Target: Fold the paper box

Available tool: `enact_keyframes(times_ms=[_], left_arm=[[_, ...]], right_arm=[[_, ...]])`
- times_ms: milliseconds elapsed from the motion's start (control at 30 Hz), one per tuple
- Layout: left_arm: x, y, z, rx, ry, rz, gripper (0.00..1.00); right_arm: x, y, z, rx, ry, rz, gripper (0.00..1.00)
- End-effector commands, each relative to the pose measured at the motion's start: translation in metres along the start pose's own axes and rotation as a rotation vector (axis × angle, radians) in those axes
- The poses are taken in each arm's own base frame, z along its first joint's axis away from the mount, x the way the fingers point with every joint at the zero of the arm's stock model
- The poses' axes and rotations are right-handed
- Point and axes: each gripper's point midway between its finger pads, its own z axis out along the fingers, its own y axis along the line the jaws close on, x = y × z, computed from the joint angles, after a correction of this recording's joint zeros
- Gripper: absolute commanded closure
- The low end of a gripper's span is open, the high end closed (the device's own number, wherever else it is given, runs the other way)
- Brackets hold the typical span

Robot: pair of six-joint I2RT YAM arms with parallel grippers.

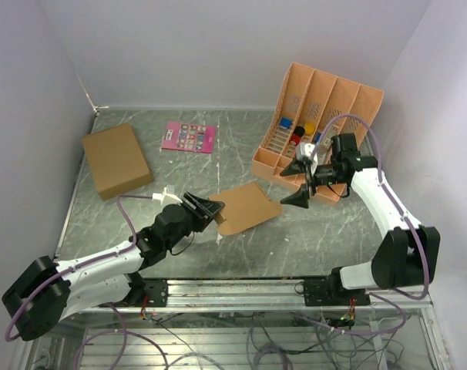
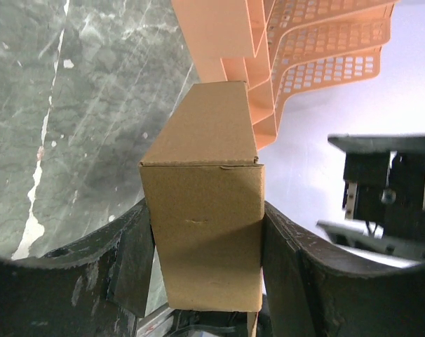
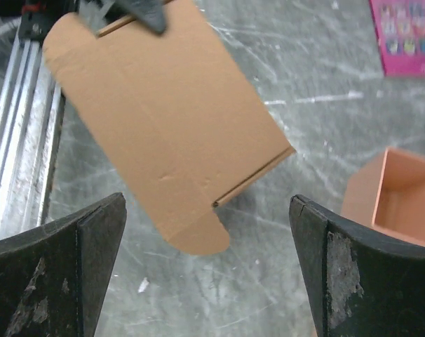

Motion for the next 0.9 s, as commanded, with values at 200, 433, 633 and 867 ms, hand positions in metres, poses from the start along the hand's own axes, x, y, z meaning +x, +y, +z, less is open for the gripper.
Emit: enact_keyframes(times_ms=[200,433,633,867], left_arm=[[-0.017,-0.008,0.003,-0.145,0.037,-0.169,0.52],[-0.017,-0.010,0.006,-0.188,0.074,-0.252,0.53],[-0.017,-0.010,0.007,-0.195,0.075,-0.316,0.53],[-0.017,-0.008,0.007,-0.198,0.071,-0.372,0.53]], right_arm=[[-0.011,0.048,0.059,-0.023,0.150,-0.567,0.00],[-0.006,0.044,0.087,0.085,0.213,-0.672,0.00],[0.006,0.044,0.102,0.158,0.233,-0.732,0.00],[0.018,0.039,0.115,0.245,0.232,-0.802,0.01]])
